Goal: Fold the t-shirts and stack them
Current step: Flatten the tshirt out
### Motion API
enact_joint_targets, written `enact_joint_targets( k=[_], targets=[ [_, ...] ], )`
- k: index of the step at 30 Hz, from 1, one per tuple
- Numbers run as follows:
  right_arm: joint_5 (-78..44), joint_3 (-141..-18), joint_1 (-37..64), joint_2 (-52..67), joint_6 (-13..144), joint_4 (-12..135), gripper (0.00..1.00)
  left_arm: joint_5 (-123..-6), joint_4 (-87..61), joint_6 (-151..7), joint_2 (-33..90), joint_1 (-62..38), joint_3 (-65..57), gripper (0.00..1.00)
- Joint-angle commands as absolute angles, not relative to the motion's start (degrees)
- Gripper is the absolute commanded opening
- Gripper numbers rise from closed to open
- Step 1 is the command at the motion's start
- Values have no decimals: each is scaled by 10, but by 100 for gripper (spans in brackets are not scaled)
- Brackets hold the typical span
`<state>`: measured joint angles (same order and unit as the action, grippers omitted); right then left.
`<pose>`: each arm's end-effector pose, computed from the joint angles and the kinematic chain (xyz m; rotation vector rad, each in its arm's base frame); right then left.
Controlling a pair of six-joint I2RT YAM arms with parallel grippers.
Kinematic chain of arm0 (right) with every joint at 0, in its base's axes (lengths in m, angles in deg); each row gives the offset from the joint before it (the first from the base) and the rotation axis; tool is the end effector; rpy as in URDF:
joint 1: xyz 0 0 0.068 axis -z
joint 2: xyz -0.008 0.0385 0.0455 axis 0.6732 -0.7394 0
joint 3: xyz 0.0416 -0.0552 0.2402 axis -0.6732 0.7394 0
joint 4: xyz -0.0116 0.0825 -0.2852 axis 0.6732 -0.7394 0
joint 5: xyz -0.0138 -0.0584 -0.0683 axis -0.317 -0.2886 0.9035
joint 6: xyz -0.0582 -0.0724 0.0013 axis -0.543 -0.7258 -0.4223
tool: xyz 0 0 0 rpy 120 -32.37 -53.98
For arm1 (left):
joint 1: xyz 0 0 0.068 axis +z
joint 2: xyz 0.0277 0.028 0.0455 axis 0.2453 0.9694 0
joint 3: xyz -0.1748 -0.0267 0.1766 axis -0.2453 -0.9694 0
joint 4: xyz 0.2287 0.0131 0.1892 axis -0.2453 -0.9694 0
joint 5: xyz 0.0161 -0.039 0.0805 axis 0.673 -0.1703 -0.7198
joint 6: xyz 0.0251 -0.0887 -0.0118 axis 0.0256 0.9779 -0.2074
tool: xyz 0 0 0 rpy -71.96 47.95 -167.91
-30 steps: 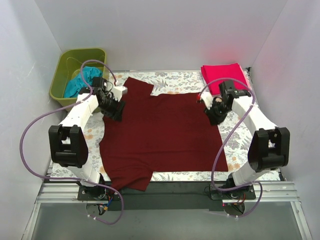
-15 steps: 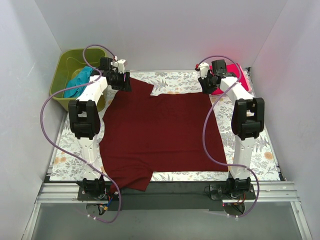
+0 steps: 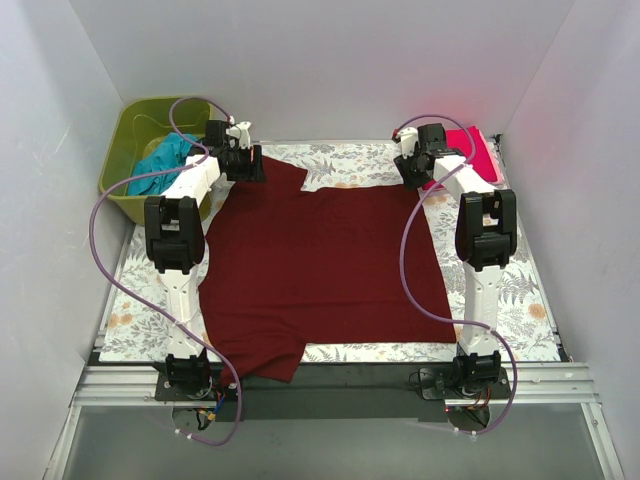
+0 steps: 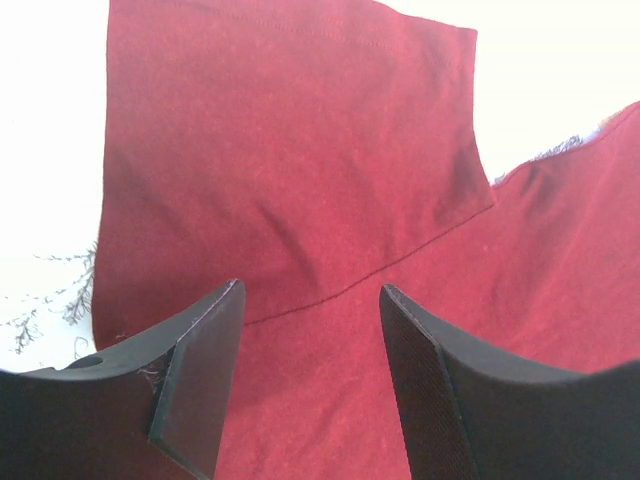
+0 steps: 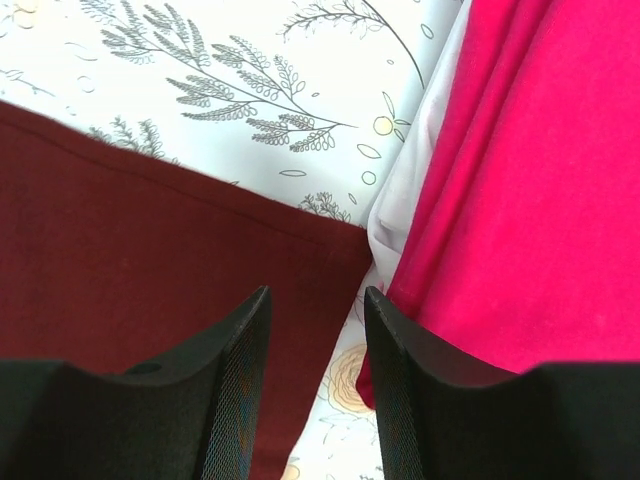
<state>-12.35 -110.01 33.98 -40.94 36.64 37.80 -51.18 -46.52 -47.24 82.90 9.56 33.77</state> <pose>0.5552 0.0849 0.1245 -0.6445 2.3159 -0.0568 0.5510 -0.0753 0.1364 -0.5254 2.4891 -0.7569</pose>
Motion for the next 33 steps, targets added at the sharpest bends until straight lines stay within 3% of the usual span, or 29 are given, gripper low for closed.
enact_joint_targets(
  k=[1, 17, 20, 22, 26, 33],
  targets=[
    [-105, -1096, 340, -428, 391, 404, 49, -517, -444, -469, 815, 94, 346, 56],
    [-79, -1109, 343, -473, 469, 411, 52, -546, -434, -463, 853, 92, 366, 57],
    [-93, -1104, 343, -477, 477, 405, 52, -571, -434, -459, 878, 90, 393, 67],
    [-94, -1104, 347, -485, 488, 398, 49, -599, -435, -452, 893, 87, 410, 74],
    [-127, -1107, 351, -496, 503, 377, 37, -671, -434, -447, 939, 72, 444, 75],
    [-132, -1095, 351, -499, 496, 374, 6, -716, -401, -444, 965, 65, 460, 75]
  ],
)
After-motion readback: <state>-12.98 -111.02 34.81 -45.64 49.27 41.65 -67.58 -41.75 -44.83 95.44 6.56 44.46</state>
